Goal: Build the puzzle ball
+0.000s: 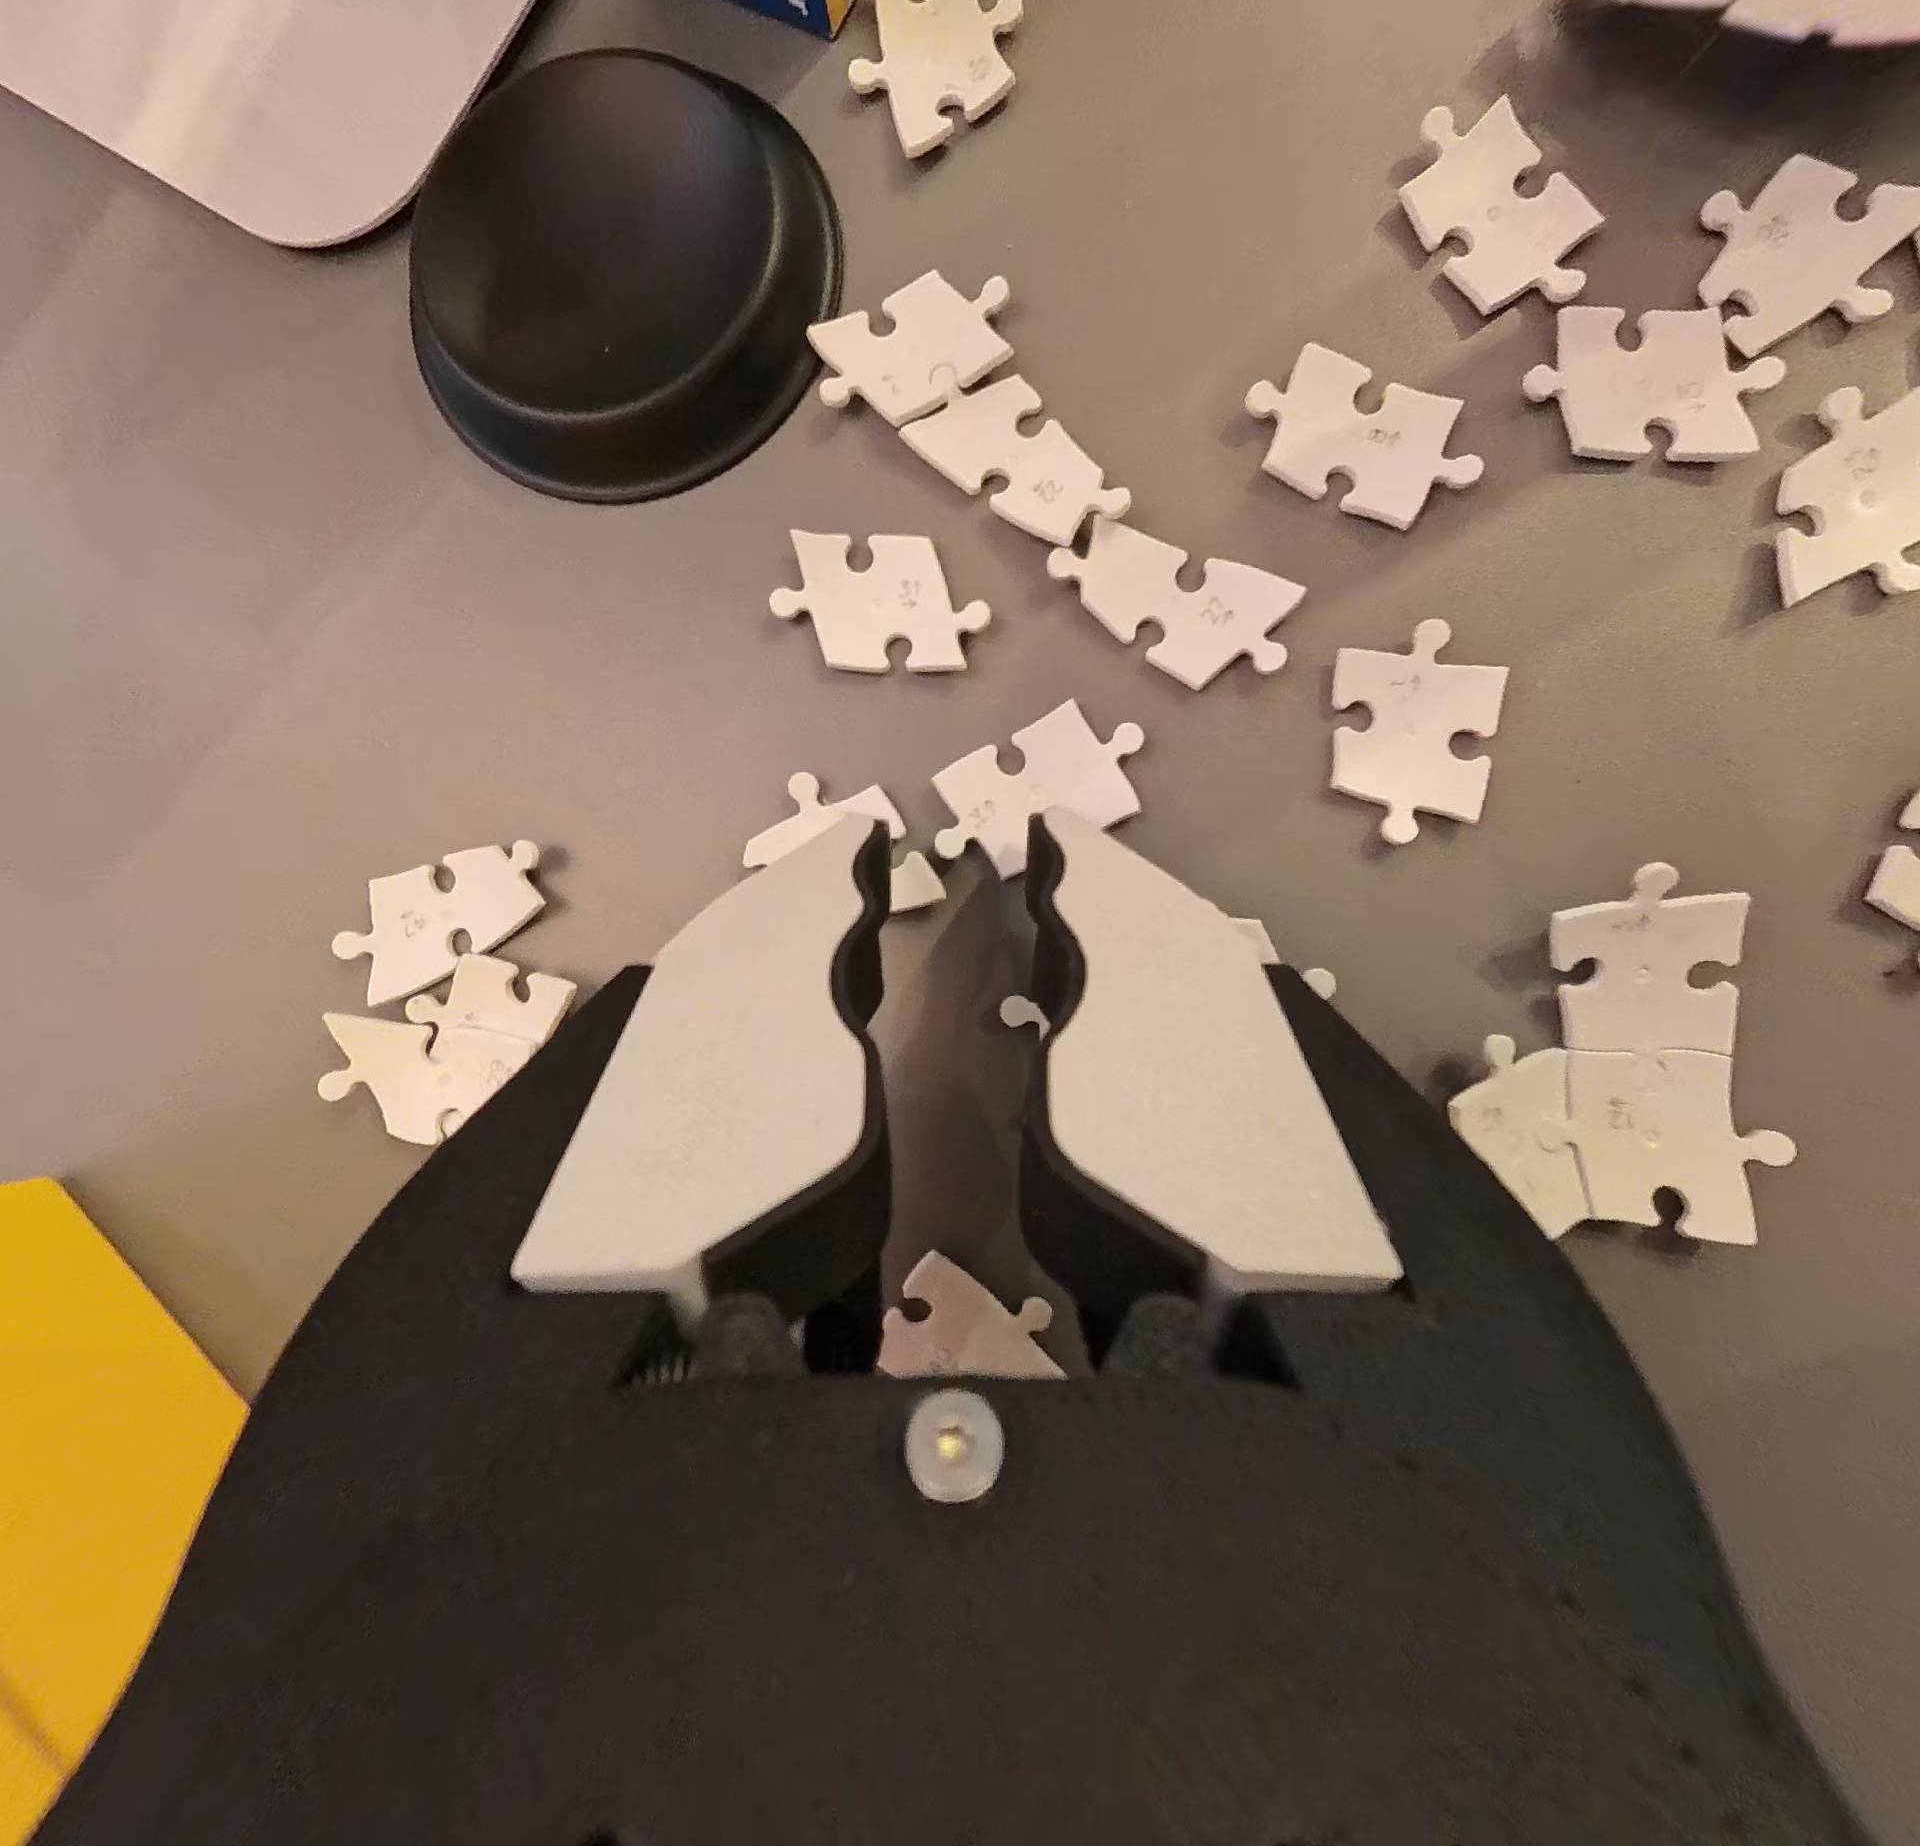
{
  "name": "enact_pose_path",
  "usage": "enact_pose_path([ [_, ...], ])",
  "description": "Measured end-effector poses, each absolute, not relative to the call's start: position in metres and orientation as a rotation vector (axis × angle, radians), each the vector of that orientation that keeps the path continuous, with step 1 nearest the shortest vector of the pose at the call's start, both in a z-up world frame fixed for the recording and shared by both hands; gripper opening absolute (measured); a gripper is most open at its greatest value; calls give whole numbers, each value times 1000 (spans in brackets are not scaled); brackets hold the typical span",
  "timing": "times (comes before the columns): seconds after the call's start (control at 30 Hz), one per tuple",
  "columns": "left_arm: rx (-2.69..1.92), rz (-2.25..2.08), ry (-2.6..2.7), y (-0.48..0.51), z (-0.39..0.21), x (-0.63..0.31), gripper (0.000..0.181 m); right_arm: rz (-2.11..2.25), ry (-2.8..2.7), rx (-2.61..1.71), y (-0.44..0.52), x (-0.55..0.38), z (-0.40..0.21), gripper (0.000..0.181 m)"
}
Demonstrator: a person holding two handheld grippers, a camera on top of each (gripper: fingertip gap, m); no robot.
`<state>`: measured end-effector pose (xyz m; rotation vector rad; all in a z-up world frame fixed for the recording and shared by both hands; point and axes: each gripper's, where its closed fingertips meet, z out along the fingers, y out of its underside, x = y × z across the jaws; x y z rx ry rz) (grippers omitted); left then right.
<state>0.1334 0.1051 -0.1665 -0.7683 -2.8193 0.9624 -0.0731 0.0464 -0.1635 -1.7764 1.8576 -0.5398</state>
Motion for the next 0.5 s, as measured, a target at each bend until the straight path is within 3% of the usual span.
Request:
enact_pose_path([
  [0.27,-760,967,-2819,106,-166,136,25,-584,1919,-1721,29,-78,-162,45],
  [0.5,-766,962,-2820,106,-167,136,25,-556,1928,-1734,31,-81,-166,22],
])
